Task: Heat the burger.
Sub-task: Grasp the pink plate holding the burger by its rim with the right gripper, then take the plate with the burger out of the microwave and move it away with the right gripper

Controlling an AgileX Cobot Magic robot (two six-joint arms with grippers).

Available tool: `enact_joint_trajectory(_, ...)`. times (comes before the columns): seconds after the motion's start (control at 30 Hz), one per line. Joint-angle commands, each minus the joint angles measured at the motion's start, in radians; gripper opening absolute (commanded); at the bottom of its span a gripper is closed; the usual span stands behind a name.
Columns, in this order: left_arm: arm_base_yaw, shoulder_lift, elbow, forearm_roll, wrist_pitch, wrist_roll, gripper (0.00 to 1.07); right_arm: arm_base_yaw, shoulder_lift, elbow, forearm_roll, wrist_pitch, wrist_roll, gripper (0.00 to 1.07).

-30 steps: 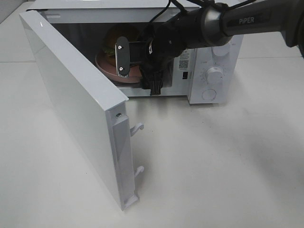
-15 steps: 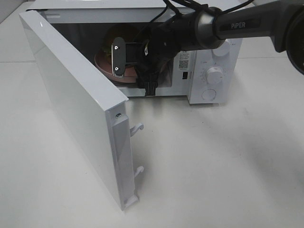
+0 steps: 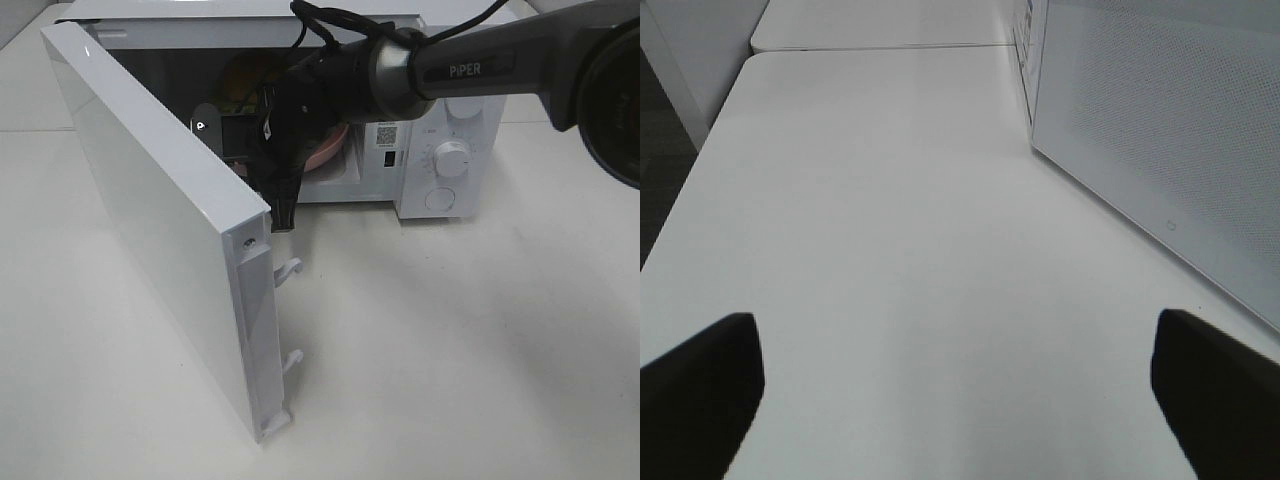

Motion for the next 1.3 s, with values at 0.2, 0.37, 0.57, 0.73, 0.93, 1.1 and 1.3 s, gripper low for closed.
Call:
enact_joint_trajectory(0.2,0.004,-0.002,0.000,0.004,-0.003,-0.001,0.98,0.008,-0.014,0.001,0.072,0.021,0.015,0.00)
enact_joint_trajectory(0.37,0.004,-0.002,0.000,0.004,-0.003,-0.001,0.98,0.008,-0.016,0.001,0.072,0.023,0.015,0.00)
enact_joint_trajectory(0.57,0.004,-0.002,0.000,0.004,-0.003,-0.001,0.98,0.008,-0.022,0.001,0.072,0.064,0.015,0.00)
enact_joint_trajectory(0.73,0.004,-0.002,0.000,0.004,-0.003,-0.001,0.98,0.008,-0.026,0.001,0.072,0.132,0.011,0.00)
enact_joint_trajectory(0.93,0.004,-0.002,0.000,0.004,-0.003,-0.001,0.98,0.008,-0.046,0.001,0.067,0.206,-0.030,0.00)
enact_joint_trajectory(1.1,0.004,-0.002,0.000,0.004,-0.003,-0.001,0.98,0.008,-0.064,0.002,0.068,0.218,-0.034,0.00)
enact_joint_trajectory(1.3,0.004,-0.002,0.000,0.004,-0.003,-0.001,0.98,0.004,-0.135,0.113,0.064,0.164,-0.129,0.00)
